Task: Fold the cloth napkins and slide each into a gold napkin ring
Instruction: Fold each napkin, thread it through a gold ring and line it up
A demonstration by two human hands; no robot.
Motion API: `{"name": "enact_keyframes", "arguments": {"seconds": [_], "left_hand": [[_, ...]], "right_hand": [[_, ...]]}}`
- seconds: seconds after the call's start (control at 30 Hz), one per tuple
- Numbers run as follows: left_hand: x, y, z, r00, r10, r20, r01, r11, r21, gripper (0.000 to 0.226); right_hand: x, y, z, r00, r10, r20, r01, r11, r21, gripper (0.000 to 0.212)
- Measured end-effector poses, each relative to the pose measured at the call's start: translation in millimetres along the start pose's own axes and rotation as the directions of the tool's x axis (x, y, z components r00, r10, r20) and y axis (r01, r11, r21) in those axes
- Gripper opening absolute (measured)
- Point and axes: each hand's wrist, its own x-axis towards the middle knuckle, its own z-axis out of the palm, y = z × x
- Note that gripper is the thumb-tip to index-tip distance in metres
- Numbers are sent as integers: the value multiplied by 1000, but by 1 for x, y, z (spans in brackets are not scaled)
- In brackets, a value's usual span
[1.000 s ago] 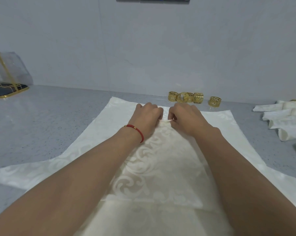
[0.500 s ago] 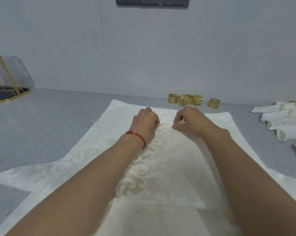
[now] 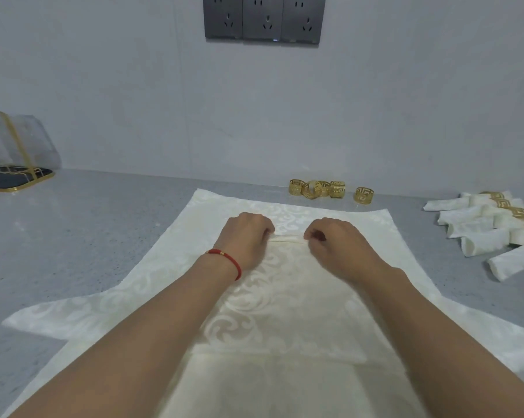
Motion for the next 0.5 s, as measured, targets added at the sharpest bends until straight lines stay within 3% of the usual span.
{"name": "enact_keyframes", "arguments": {"seconds": [0.07, 0.13, 0.2, 0.33, 0.5], "left_hand": [[-4, -5, 5, 978, -197, -71, 171, 946, -277, 25], [-6, -8, 9, 958, -279, -69, 231, 889, -396, 30], [-3, -7, 9, 967, -248, -49, 223, 927, -302, 31], [-2, -2, 5, 988, -149, -39, 150, 988, 42, 16], [-10, -3, -5, 997, 56, -49, -41, 961, 272, 29]], "right_hand": [[1, 4, 8, 994, 82, -71, -74, 992, 106, 22], [5, 7, 15, 993, 99, -67, -94, 993, 73, 20], [7, 6, 16, 992, 106, -63, -102, 993, 59, 15], [5, 2, 10, 997, 33, -71, -37, 998, -56, 10], [-5, 0, 2, 983, -173, -62, 149, 946, -288, 32]]}}
